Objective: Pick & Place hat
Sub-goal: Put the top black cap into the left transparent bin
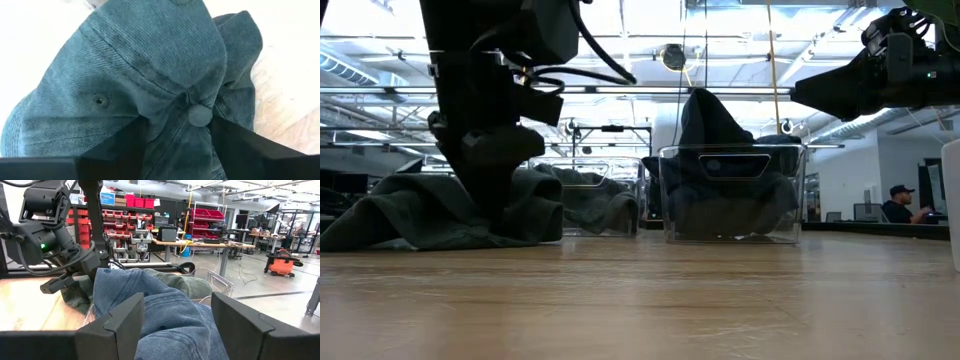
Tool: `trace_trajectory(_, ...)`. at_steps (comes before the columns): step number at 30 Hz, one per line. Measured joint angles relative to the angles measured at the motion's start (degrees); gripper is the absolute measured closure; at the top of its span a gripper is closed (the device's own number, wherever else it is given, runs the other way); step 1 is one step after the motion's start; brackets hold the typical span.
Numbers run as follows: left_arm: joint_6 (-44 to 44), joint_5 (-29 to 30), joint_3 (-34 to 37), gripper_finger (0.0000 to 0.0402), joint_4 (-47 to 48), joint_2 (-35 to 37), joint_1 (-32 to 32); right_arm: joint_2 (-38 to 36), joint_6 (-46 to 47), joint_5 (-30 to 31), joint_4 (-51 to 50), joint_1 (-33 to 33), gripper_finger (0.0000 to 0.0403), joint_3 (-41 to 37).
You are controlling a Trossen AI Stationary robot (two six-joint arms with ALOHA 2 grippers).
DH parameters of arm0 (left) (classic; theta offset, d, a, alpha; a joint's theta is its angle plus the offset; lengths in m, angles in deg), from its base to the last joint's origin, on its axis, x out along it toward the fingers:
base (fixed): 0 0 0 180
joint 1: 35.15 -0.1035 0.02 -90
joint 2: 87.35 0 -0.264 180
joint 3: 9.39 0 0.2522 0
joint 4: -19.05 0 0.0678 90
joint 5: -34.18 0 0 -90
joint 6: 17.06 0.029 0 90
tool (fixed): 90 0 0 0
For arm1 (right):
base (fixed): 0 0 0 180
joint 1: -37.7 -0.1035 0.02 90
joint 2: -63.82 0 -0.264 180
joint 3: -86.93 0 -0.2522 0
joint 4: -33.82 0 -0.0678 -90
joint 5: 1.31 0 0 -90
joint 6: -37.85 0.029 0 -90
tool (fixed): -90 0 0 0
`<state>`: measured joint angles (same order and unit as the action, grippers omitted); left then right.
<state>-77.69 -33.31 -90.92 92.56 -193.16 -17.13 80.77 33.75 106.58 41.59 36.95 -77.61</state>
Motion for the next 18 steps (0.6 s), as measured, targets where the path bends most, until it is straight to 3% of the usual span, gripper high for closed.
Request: trace_trajectory(18,0.37,-2.98,0.0,0.0361,0.09,0.01,-0.37,0.0,0.0,0.0,0.0,0.01,0.0181,0.02)
